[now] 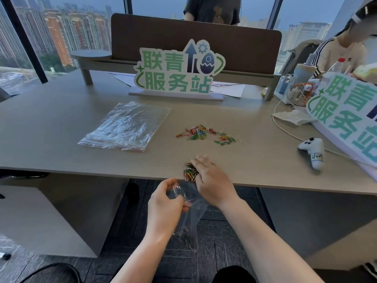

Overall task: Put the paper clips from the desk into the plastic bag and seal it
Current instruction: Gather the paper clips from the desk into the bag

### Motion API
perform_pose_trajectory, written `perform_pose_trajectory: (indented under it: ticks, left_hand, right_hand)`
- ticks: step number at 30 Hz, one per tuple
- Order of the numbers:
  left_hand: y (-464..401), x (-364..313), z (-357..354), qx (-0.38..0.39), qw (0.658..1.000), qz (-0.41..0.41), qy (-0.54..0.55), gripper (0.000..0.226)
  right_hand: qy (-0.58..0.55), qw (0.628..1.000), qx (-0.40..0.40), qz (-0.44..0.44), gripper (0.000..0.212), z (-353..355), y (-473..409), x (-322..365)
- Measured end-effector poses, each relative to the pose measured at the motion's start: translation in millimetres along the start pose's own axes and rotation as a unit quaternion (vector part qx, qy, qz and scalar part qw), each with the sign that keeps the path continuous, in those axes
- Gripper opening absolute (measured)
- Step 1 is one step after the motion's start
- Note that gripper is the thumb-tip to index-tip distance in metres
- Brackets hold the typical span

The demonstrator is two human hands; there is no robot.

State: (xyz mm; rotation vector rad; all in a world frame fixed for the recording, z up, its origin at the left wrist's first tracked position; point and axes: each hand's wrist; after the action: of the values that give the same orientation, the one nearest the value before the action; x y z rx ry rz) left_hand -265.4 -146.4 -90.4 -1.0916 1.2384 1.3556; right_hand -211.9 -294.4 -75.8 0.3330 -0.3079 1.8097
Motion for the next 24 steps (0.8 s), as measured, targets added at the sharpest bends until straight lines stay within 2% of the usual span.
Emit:
perform_pose_trajectory:
  ticks: [12,19,22,24]
  left_hand:
    - [2,-2,5,-0.006,1.000,-0.012,0.009,0.045]
    - [1,0,10,-0.007,1.000,-0.015,0.003,0.048]
    - [2,-1,11,-0.009,1.000,-0.014,0.011,0.050]
    - [4,-2,11,-0.010,1.000,-0.013,0.015,0.049]
  right_hand:
    - [-0.001,0.998,-0.036,0.047,0.060,-22,18,23]
    - [-0.027,0.996,-0.045,0.075,0.058,-28,33,34]
    - [-0.042,0.994,-0.052,0.087,0.065,-30,39,37]
    - [-0.075,0.992,-0.058,0.080,0.060,-30,42,38]
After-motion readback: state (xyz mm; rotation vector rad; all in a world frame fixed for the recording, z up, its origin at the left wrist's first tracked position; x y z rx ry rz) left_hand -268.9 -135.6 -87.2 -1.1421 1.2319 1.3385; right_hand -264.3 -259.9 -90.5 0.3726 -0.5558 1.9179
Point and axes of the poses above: each hand's wrist, its own y-axis away from the middle knuckle, its own z-axis out of the back of the hand, x = y × z, and after that the axes turned 7 degrees about x, right-handed
